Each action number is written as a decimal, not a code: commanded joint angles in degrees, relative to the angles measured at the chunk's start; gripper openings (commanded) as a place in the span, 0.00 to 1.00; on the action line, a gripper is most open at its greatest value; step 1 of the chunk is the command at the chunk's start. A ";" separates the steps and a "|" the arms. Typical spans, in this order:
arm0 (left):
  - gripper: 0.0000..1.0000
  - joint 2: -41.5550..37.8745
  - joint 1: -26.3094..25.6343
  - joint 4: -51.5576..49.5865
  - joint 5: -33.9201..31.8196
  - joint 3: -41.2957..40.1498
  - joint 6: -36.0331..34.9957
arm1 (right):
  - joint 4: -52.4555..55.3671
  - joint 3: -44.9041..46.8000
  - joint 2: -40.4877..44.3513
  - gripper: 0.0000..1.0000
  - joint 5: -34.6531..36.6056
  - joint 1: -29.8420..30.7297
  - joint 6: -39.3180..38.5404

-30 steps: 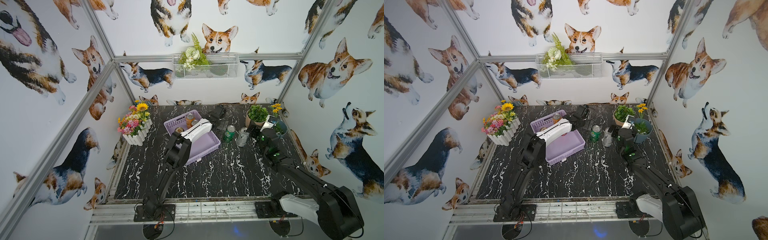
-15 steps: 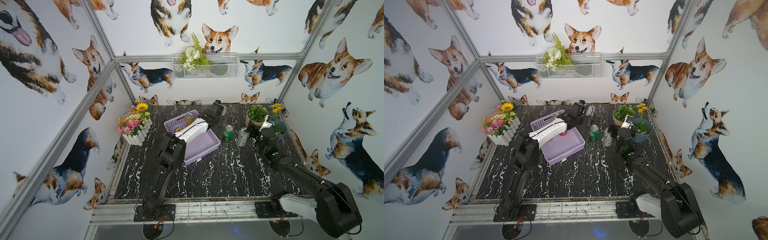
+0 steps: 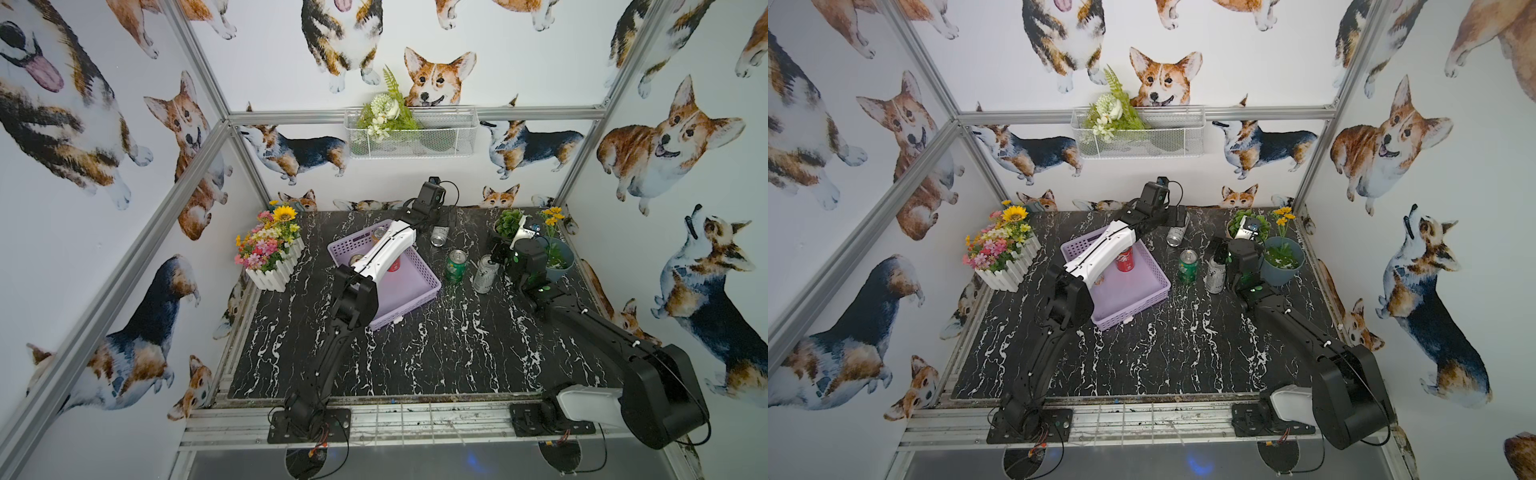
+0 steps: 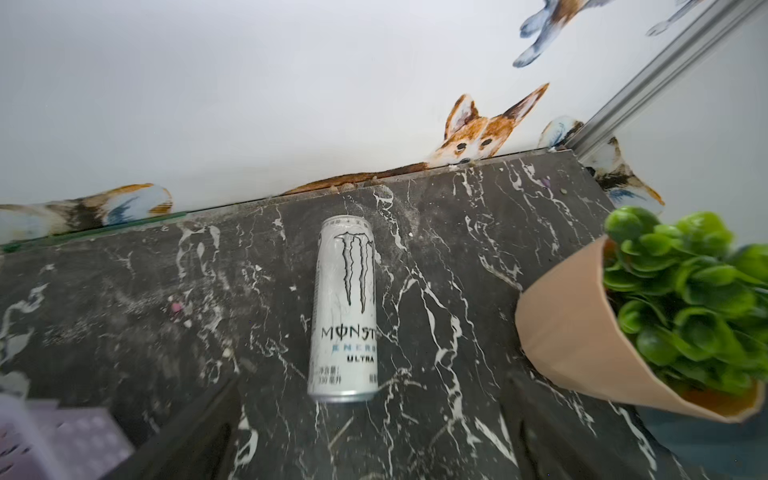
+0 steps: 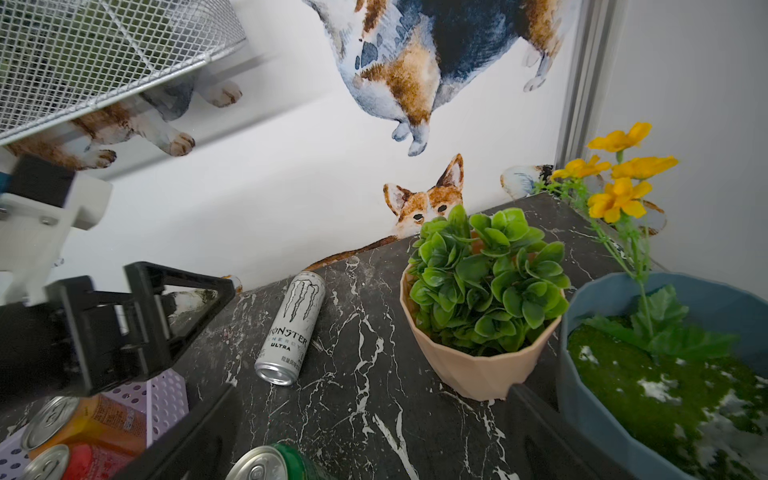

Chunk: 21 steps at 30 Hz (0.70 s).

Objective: Take out the drinks from the basket
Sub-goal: Pick up the drink from the center of the board.

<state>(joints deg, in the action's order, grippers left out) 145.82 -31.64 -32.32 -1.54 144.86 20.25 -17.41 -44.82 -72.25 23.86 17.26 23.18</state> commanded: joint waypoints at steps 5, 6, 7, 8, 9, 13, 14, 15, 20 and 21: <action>1.00 7.89 2.72 -5.04 2.93 10.23 4.13 | 1.26 2.77 4.12 1.00 1.07 0.07 -0.13; 1.00 8.43 2.59 -4.25 3.46 10.63 4.22 | 0.29 2.91 3.98 1.00 1.03 0.07 -0.42; 1.00 9.13 2.40 -3.66 3.96 11.27 4.51 | -0.51 2.42 3.15 1.00 0.67 0.07 -0.66; 1.00 9.75 2.16 -3.38 3.63 11.89 4.88 | -0.07 1.16 1.66 1.00 0.11 0.05 -0.63; 1.00 10.06 1.98 -3.43 2.90 12.25 5.26 | 0.72 -0.50 0.22 1.00 -0.41 0.04 -0.23; 1.00 9.93 1.15 -6.77 -0.54 13.35 4.64 | 7.34 -14.26 -11.73 1.00 -5.77 -0.03 1.26; 1.00 9.76 0.89 -6.55 -0.40 13.18 3.84 | 11.39 -19.07 -15.56 1.00 -6.17 0.03 2.15; 1.00 9.66 0.71 -6.45 -0.69 13.04 3.51 | 15.32 -23.27 -18.25 1.00 -6.18 -0.02 2.80; 1.00 10.67 0.53 -6.88 -3.04 12.71 4.18 | 18.99 -30.06 -24.40 1.00 -7.70 -0.03 5.01; 1.00 11.15 0.39 -7.13 -3.22 12.92 4.17 | 18.85 -30.07 -24.71 1.00 -7.54 -0.03 5.20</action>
<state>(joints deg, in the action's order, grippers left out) 156.07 -31.00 -38.59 -2.94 157.51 24.56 -2.98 -73.91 -95.98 17.45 17.23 26.52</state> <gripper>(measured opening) 0.999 0.996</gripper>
